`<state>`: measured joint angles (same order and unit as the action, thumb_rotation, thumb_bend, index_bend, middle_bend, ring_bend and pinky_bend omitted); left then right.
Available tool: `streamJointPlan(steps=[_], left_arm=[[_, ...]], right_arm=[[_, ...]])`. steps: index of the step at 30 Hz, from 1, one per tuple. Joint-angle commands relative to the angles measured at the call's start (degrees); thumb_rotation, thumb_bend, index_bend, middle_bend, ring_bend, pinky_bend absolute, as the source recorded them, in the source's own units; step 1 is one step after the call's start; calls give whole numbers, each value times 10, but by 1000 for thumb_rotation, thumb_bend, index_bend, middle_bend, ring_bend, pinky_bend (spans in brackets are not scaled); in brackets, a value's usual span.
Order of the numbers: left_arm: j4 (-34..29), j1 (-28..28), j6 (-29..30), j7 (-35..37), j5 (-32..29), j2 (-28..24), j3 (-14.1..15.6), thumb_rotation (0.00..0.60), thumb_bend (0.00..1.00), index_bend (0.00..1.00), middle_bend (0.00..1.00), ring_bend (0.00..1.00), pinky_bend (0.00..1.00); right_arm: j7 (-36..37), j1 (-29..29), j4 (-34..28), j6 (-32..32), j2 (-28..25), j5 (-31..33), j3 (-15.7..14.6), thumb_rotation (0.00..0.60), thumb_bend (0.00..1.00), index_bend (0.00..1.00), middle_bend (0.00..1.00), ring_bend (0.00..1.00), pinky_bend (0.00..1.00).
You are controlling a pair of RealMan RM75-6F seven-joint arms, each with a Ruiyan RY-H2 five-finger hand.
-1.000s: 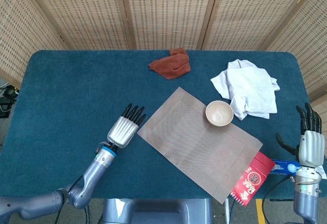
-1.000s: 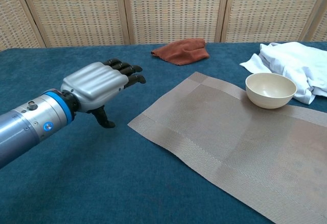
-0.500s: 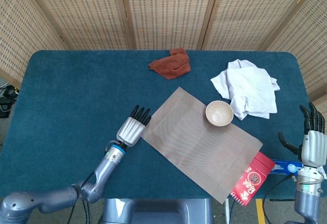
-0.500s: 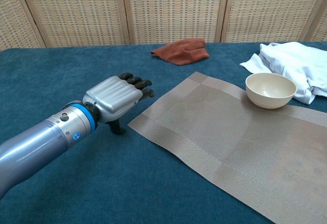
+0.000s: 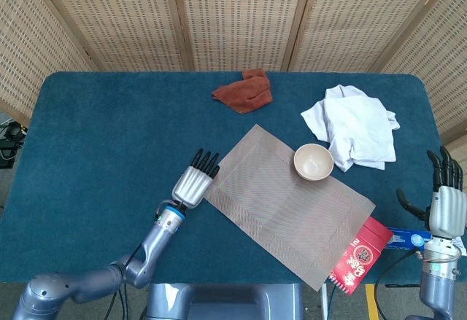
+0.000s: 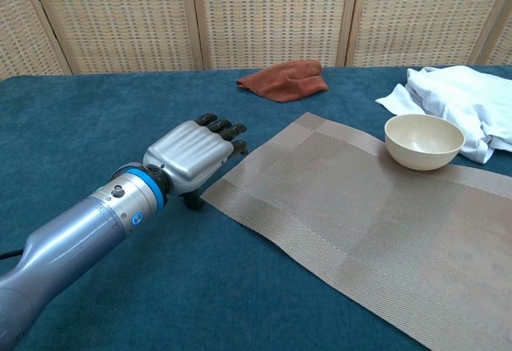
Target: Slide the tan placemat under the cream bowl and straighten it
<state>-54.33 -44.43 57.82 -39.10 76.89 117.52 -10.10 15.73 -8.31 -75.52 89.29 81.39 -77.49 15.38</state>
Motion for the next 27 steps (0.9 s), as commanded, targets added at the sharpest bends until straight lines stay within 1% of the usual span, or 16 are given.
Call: streamJointPlan(steps=[1,3,6,9,13,18,22,24,26,27], left_arm=[[6,1,8,12,9,3,7,600,701,201,0,0,0],[7,1,11,18,12,3,9,600,736,208,0,0,0],[-1,3,18,30,19,-2,14,600,761,224,0,0,0],[-8,6,22,35,22,-7,17,600,764,233,0,0,0],[-32,16,32,36,27,-21,27,600,763,235,0,0,0],[-37,21,35,30,28,-26,31,600,738,237,0,0,0],[-27,18,32,24,21,-15,25,600,669,242,0,0,0],[-23,17,33,23,20,-11,23,600,622,293,0,0,0],[-16,17,41,24,22,-5,21,600,574,422,0,0,0],[-12,17,45,25,24,-2,20,600,560,466,0,0,0]], right_arm=[[-1,0,0,0,1,-1,-1,600,400,126,0,0,0],[-2,0,0,0,1,-2,-1,600,400,125,0,0,0],[-2,0,-1,0,1,-2,-1,600,400,125,0,0,0],[-1,0,-2,0,1,-2,-1,600,400,125,0,0,0],[2,1,-3,1,0,-4,0,600,400,125,0,0,0],[4,1,-7,1,-1,-5,-2,600,401,125,0,0,0],[2,1,-10,0,-1,-7,-3,600,401,125,0,0,0],[2,1,-10,0,-1,-7,-3,600,400,125,0,0,0],[2,2,-10,1,-1,-7,-2,600,400,125,0,0,0],[2,2,-9,1,-1,-6,-2,600,401,126,0,0,0]])
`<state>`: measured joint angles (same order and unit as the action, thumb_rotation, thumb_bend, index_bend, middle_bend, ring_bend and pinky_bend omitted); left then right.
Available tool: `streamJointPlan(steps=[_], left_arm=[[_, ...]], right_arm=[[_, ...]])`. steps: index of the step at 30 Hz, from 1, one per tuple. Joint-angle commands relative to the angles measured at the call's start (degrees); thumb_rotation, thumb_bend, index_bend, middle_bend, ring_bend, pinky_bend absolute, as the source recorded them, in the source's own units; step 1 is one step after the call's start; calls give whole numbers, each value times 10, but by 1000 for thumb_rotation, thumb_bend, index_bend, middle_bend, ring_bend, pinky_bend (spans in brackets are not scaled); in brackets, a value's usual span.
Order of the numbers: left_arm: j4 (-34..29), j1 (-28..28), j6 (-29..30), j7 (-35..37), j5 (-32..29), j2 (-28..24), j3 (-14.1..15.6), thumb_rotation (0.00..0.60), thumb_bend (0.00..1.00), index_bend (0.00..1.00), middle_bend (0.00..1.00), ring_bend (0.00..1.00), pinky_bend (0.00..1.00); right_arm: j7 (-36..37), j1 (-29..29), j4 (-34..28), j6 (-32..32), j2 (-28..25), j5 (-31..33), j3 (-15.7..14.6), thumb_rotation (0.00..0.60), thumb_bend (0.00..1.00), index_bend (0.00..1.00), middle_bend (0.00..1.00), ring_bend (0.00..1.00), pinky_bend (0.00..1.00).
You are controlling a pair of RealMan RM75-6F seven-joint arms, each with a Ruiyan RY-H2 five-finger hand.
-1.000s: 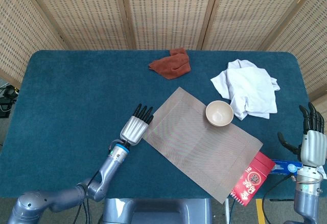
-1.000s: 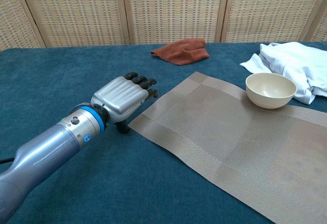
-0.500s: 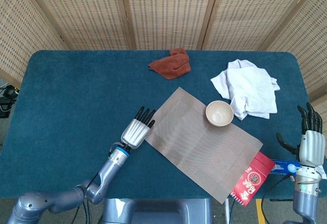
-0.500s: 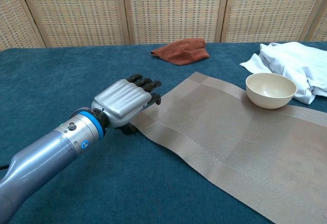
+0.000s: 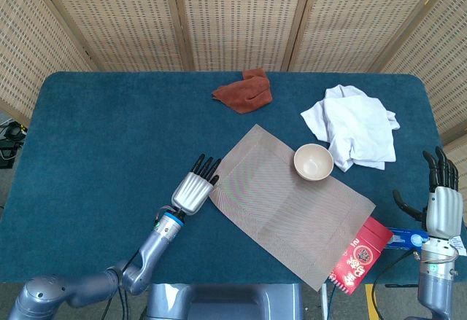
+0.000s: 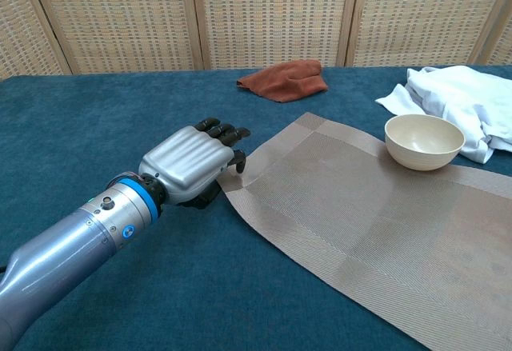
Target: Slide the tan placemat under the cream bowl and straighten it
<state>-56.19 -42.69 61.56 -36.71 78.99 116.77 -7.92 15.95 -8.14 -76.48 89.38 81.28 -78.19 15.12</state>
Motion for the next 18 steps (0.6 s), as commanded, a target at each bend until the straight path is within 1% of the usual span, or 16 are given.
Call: streamJointPlan(steps=[1,2,4,8,12,18], left_arm=[[9,0,10,3,5,7,-1,600,545,521,0,0,0],[11,0,11,4,5,8,-1,600,533,562,0,0,0],[12,0,13,5,6,9,-2,600,532,611,0,0,0],[13,2,19,6,7,10,-3,600,531,681,0,0,0],[11,5,26,5,10,7,-2,600,531,712,0,0,0],[-28,24,48,-16,15,-31,8,600,531,733,0,0,0]], right_arm=[[1,0,0,0,0,1,1,600,401,126,0,0,0],[1,0,0,0,0,1,2,600,401,126,0,0,0],[2,0,0,0,-1,2,2,600,401,125,0,0,0],[1,0,-1,0,-1,0,1,600,400,125,0,0,0],[0,0,-2,1,0,-2,0,600,400,125,0,0,0],[-2,1,-7,1,-2,-6,-4,600,401,125,0,0,0]])
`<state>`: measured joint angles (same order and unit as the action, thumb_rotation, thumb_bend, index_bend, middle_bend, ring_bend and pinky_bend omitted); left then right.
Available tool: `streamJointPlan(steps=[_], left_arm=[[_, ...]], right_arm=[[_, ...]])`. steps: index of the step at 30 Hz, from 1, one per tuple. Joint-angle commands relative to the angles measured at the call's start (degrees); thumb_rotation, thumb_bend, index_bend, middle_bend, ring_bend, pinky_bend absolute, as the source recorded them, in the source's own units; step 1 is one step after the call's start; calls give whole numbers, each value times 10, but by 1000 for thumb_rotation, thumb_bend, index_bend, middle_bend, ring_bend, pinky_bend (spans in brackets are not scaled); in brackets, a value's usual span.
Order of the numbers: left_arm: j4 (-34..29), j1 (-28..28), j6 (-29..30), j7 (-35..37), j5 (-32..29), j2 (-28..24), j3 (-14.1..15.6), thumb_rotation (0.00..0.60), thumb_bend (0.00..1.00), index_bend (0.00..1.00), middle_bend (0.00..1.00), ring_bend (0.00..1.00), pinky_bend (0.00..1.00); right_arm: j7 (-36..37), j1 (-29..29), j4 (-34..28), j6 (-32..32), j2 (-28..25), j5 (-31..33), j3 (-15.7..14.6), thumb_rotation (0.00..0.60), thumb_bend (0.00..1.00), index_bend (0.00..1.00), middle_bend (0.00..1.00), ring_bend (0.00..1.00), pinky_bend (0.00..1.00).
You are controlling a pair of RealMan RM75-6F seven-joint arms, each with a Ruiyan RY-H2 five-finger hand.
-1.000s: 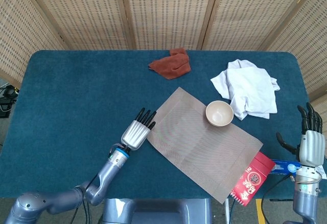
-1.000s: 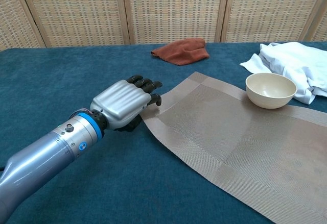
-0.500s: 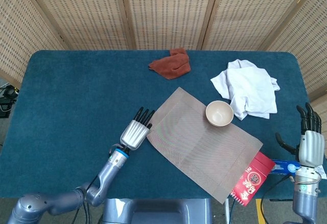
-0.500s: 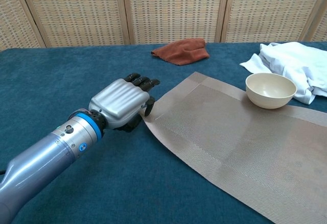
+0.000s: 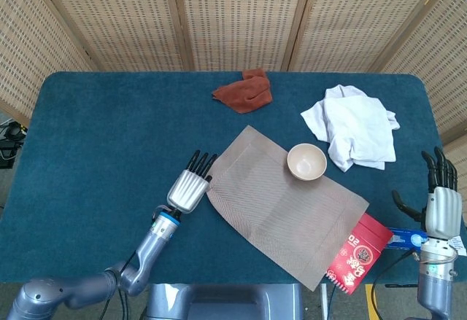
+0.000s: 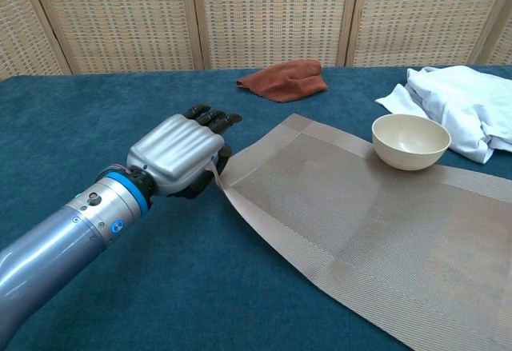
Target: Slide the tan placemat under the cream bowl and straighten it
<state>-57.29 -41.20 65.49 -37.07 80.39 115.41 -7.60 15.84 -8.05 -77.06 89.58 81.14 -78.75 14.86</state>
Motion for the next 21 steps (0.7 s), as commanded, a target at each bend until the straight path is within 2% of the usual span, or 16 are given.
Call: streamJointPlan(steps=[1,6,12,21], left_arm=[[-29,15,11,-21,-2,-29,6,600,532,735,0,0,0],[-87,40,19,-51,-22,-78,8,600,533,747,0,0,0],[-154,69,26,-87,-40,-128,25,600,541,749,0,0,0],[-279,122,56,-133,-29,-195,92,600,547,749,0,0,0]], right_arm=[[-1,0,-1,-1,0,-2,-2,600,401,125,0,0,0],[-4,-1,-5,2,1,-8,-5,600,401,125,0,0,0],[-7,0,-12,7,1,-16,-9,600,401,125,0,0,0],[-13,2,-21,15,0,-29,-15,600,400,125,0,0,0]])
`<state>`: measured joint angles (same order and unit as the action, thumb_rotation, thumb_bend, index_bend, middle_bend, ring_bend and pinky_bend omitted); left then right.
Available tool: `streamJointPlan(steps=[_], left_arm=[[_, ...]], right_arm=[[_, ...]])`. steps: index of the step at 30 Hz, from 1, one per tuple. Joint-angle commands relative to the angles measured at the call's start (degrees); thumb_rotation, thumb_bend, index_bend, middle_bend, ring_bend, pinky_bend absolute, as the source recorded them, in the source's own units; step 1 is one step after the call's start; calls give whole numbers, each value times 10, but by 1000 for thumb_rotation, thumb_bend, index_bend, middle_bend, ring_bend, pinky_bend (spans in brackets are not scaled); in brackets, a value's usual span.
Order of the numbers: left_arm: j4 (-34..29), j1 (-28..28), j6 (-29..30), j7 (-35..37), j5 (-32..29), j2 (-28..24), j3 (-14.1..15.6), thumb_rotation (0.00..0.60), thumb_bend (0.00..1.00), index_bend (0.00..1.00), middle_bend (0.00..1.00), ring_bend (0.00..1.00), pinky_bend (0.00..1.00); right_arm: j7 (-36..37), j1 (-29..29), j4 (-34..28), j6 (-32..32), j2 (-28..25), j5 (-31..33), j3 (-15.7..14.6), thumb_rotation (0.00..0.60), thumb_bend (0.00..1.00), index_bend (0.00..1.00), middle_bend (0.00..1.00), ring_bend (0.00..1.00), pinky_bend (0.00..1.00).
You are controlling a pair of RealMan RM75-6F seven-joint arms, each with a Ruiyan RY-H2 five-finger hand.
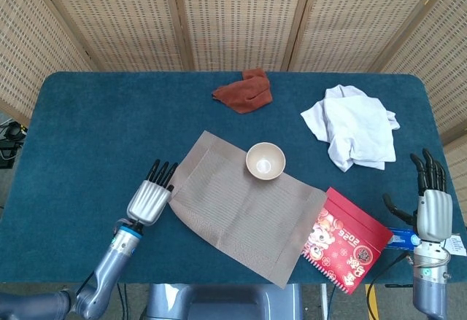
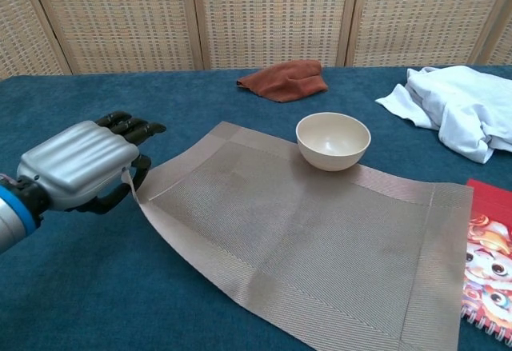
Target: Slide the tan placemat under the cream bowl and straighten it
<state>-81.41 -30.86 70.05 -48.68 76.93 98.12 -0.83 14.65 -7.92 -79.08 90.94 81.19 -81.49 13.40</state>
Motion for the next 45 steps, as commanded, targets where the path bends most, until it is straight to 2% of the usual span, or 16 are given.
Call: streamJointPlan(steps=[1,10,21,25,36,39,40,42,44,45], left_arm=[[-47,22,13,-20,9,-27,30,600,547,749,0,0,0],[-112,49,25,-26,64,-56,85,600,550,751,0,0,0],[-135,69,22,-22,110,-68,121,600,549,756,0,0,0],[-138,78,20,-9,142,-67,143,600,549,757,0,0,0],[-139,94,12,14,183,-71,154,600,549,754,0,0,0],[-140,97,11,17,188,-75,152,600,549,725,0,0,0],[-140,98,10,19,189,-77,152,600,548,681,0,0,0],[-141,97,7,24,196,-83,154,600,537,480,0,0,0],[-142,94,7,48,214,-95,159,600,499,142,0,0,0],[-143,94,10,59,222,-101,162,600,481,70,0,0,0]], right_arm=[[-1,0,-2,2,-1,-2,-1,600,400,125,0,0,0],[3,4,-10,10,-4,-9,-3,600,400,125,0,0,0],[3,6,-14,13,-7,-13,-5,600,401,125,0,0,0],[1,6,-15,12,-7,-13,-7,600,401,125,0,0,0],[-2,6,-16,13,-7,-16,-8,600,400,125,0,0,0],[-3,6,-17,13,-7,-16,-8,600,400,125,0,0,0],[-3,6,-17,13,-7,-16,-8,600,400,125,0,0,0],[-3,6,-17,14,-6,-16,-8,600,400,125,0,0,0],[-3,6,-17,14,-6,-16,-8,600,400,125,0,0,0],[-3,6,-17,15,-6,-17,-8,600,399,125,0,0,0]])
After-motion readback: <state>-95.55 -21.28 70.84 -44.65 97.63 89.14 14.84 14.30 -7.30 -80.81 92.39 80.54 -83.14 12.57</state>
